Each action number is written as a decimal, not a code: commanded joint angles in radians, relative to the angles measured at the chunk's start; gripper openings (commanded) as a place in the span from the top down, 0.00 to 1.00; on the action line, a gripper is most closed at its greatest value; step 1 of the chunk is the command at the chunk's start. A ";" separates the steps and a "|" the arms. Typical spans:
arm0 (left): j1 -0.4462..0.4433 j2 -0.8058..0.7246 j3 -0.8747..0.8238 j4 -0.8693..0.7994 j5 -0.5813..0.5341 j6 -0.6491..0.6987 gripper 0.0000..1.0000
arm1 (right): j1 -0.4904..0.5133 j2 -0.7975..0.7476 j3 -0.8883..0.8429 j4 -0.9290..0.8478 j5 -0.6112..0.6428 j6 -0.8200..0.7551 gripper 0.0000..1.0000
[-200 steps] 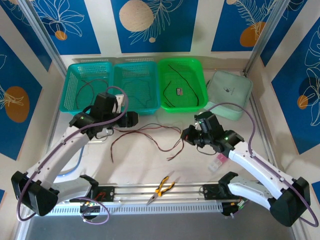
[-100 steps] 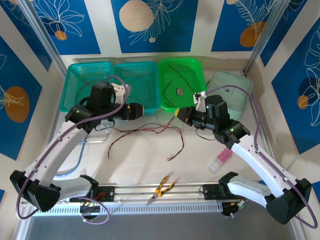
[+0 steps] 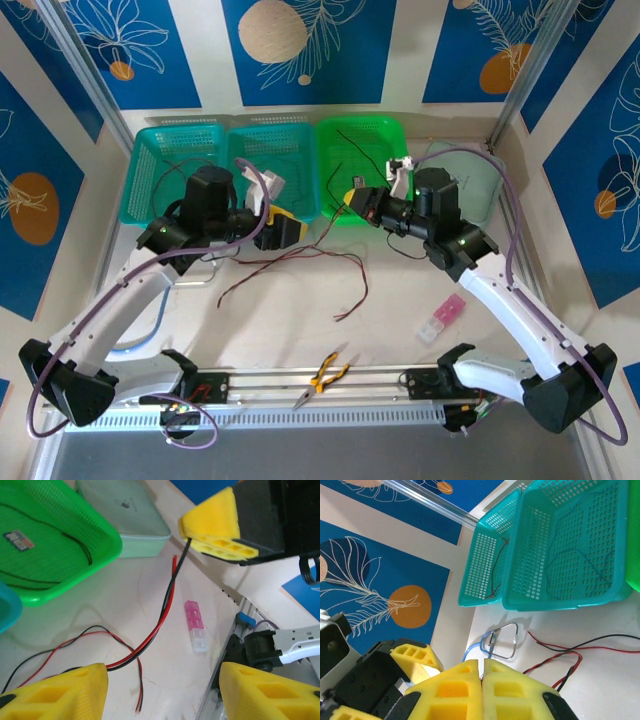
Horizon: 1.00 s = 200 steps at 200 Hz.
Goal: Untangle the cables
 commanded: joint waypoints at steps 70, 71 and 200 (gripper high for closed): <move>-0.045 0.074 0.045 0.073 0.036 0.254 0.54 | 0.019 0.036 0.115 -0.060 -0.051 0.020 1.00; -0.045 0.076 0.046 0.074 0.036 0.254 0.54 | 0.019 0.036 0.115 -0.060 -0.051 0.020 1.00; -0.081 0.160 0.024 0.187 0.147 0.174 0.78 | 0.023 0.040 0.122 -0.067 -0.059 0.010 1.00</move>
